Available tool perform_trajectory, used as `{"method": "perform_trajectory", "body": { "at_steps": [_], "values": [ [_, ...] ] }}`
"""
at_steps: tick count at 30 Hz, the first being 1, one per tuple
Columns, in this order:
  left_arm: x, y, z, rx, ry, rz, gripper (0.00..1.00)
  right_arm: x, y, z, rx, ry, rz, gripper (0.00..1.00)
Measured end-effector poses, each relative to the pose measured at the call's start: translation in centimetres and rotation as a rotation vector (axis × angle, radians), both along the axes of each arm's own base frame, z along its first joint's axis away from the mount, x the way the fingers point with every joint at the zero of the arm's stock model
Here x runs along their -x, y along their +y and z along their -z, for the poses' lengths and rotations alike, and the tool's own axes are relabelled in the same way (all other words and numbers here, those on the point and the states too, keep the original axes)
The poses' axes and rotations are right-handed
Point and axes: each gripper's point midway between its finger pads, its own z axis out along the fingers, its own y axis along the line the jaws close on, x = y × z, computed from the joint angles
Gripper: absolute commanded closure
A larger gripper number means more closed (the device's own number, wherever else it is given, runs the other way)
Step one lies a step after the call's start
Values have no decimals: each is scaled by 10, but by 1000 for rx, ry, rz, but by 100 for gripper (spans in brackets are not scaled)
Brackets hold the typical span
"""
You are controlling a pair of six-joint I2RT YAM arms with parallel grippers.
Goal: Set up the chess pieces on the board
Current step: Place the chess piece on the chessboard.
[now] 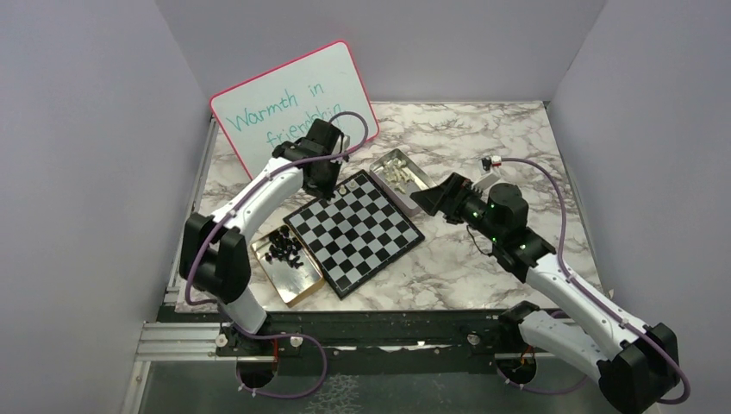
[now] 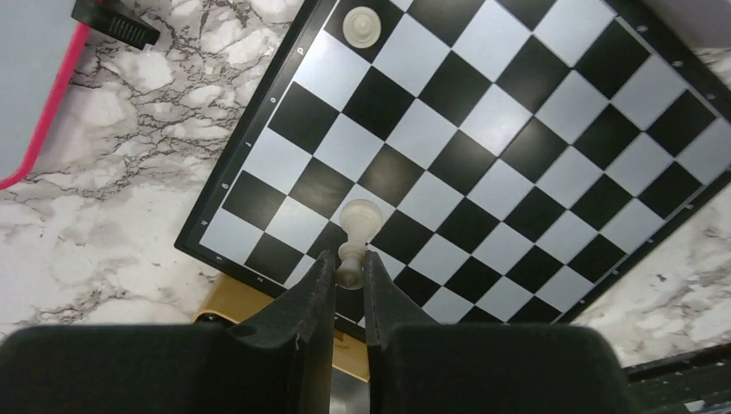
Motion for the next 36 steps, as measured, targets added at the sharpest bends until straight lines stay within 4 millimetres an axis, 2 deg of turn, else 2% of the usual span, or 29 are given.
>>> {"method": "perform_trajectory", "body": {
  "at_steps": [1,5,13,23,27,36],
  "values": [
    [-1,1,12,-27,35,-1,96,1,-2,1,9,-1,3,0],
    [-11,4,33,-85,93,-4,94,6,-9,10,46,4,16,0],
    [-35,5,43,-147,104,-13,94,10,-19,8,83,-19,39,0],
    [-38,7,75,-203,185,-5,93,10,-27,9,115,-30,70,0],
    [-39,9,79,-221,192,-5,93,12,-30,8,119,-35,80,0],
    [-52,10,73,-241,158,-10,90,12,-33,8,124,-42,94,0]
  ]
}}
